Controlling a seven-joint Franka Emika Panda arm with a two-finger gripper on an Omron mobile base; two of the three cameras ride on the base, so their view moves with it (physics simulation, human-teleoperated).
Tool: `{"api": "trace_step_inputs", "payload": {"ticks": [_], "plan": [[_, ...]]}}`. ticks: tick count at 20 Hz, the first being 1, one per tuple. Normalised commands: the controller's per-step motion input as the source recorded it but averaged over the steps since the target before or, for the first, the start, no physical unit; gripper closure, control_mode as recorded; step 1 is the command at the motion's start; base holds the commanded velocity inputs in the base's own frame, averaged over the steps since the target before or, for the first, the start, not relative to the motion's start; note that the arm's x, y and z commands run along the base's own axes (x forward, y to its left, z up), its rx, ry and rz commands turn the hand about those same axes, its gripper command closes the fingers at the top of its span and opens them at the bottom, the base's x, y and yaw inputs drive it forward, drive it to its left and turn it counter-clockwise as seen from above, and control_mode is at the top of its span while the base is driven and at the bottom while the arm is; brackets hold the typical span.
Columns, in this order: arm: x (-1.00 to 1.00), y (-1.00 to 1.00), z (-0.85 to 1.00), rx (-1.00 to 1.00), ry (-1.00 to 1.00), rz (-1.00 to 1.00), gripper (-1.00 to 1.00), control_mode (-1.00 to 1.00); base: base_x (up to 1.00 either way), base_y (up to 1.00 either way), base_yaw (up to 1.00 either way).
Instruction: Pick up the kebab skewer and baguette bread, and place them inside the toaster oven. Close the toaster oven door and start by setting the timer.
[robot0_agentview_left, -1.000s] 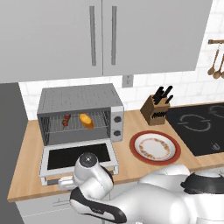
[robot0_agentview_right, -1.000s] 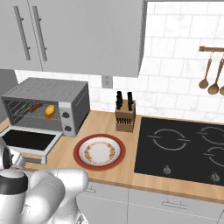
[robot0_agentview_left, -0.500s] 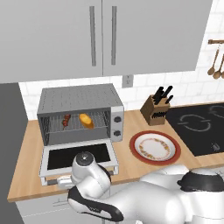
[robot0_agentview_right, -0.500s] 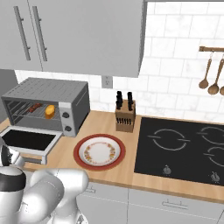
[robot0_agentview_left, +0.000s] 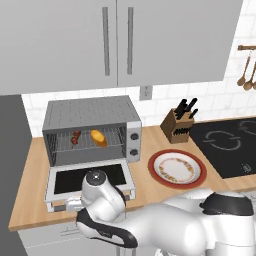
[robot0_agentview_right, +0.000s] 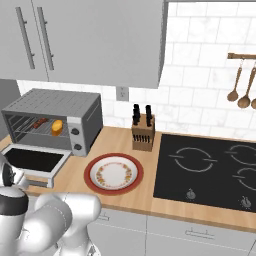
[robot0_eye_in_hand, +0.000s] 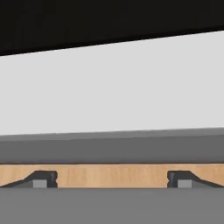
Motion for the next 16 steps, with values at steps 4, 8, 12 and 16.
{"api": "trace_step_inputs", "payload": {"ticks": [4,8,12,16], "plan": [[0.21,-0.01,0.1,0.0,0.0,0.01,-1.0,-1.0,0.0,0.0,0.0],[0.1,0.0,-0.06,0.0,0.0,0.0,-1.0,-1.0,0.0,0.0,0.0],[0.0,0.0,-0.03,0.0,-0.01,0.0,-1.0,-1.0,0.0,0.0,0.0],[0.2,-0.02,0.0,0.0,-0.11,0.0,-1.0,-1.0,0.0,0.0,0.0]]}}
